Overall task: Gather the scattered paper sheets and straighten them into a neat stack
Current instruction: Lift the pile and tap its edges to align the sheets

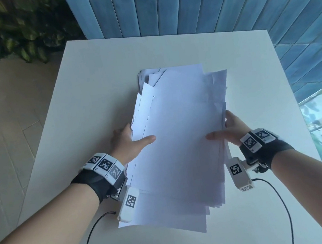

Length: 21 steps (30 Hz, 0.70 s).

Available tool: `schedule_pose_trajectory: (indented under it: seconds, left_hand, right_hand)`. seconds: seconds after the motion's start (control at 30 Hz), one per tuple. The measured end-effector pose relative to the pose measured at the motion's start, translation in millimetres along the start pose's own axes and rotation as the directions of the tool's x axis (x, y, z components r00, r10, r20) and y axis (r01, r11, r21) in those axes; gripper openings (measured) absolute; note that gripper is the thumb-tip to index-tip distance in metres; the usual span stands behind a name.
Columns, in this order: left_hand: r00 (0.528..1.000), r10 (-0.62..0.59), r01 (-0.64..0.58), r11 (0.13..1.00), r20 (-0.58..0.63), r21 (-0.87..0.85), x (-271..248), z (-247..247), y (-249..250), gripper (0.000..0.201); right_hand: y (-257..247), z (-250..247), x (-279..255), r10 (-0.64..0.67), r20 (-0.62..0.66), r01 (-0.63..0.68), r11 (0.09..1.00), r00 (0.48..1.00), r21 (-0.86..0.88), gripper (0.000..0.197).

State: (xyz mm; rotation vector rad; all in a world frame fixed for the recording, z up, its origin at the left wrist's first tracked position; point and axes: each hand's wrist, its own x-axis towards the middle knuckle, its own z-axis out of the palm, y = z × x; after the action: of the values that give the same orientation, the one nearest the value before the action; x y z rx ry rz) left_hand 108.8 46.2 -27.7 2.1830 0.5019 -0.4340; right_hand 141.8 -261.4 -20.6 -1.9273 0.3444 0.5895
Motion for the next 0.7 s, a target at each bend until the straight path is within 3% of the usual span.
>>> schedule_pose_trajectory:
  seconds: [0.17, 0.27, 0.43, 0.6, 0.7]
  left_hand:
    - [1.000, -0.015, 0.014, 0.999, 0.009, 0.037, -5.7, 1.6, 16.2, 0.091]
    - [1.000, -0.001, 0.001, 1.000, 0.024, -0.020, -13.3, 9.9, 19.8, 0.091]
    - [0.998, -0.061, 0.061, 0.998, -0.027, -0.006, -16.9, 11.1, 19.8, 0.096]
    - [0.981, -0.190, 0.194, 0.966, 0.035, -0.172, -12.1, 6.4, 24.5, 0.095]
    - [0.963, -0.252, 0.268, 0.920, 0.092, -0.286, -7.8, -2.4, 20.1, 0.095]
  right_hand:
    - [-1.4, 4.0, -6.6, 0.028, 0.077, -0.035, 0.995, 0.997, 0.089, 0.057]
    - [-5.7, 12.2, -9.1, -0.003, 0.064, -0.009, 0.984, 0.998, 0.179, 0.059]
    - [-19.1, 34.4, -14.7, -0.096, -0.046, 0.097, 0.994, 0.994, 0.039, 0.035]
    - [-28.1, 45.1, -18.3, -0.111, -0.026, 0.112, 0.993, 0.994, 0.037, 0.038]
    - [-28.3, 36.1, -14.6, -0.046, -0.022, 0.047, 0.999, 0.999, 0.008, 0.040]
